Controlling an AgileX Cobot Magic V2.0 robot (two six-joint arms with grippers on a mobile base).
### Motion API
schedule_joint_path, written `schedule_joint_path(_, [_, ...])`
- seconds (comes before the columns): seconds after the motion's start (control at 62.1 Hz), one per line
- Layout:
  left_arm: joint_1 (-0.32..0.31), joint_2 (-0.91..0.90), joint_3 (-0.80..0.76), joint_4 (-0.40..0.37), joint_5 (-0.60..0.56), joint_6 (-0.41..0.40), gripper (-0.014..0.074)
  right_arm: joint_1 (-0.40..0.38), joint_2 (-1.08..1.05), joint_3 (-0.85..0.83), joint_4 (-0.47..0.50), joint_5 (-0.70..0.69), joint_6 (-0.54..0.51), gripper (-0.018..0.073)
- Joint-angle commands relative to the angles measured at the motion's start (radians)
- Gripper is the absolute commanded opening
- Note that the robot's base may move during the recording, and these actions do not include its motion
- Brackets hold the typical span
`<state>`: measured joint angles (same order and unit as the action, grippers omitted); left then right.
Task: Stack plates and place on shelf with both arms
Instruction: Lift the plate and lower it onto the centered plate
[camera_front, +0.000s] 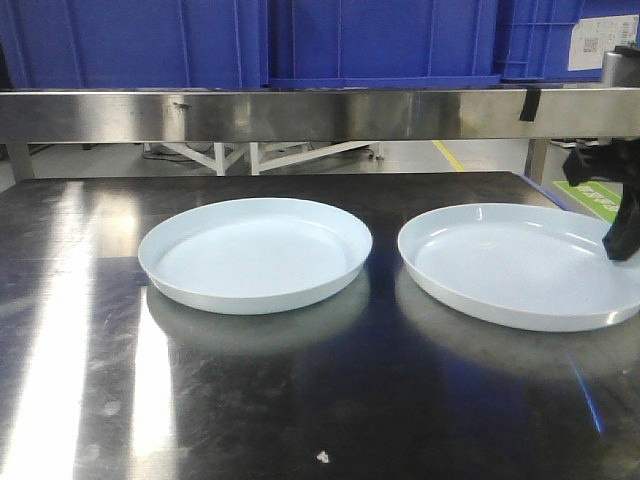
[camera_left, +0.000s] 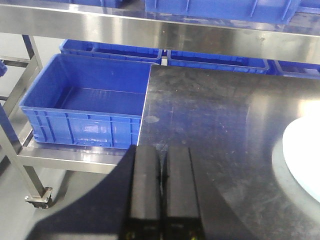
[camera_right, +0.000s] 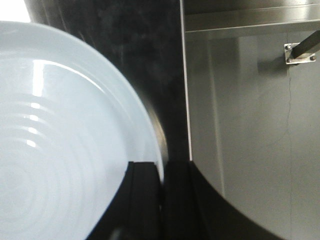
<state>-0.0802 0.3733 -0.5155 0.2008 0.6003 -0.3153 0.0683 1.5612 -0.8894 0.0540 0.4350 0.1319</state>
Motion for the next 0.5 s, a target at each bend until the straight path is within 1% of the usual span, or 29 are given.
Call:
schedule_joint_path(0.0, [-0.006, 0.005, -0.028, 0.010, -0.083, 0.000, 0.0089, 0.001, -0.059, -0.066, -0.029, -0.014, -0.003, 0.0048])
schedule_joint_path(0.371, [-0.006, 0.005, -0.028, 0.010, -0.083, 0.000, 0.0089, 0.002, -0.191, -0.247, -0.030, 0.007, -0.003, 0.0048])
schedule_joint_path(0.483, [-0.006, 0.005, -0.028, 0.010, -0.083, 0.000, 0.0089, 0.033, -0.197, -0.284, -0.028, 0.013, -0.003, 0.0048])
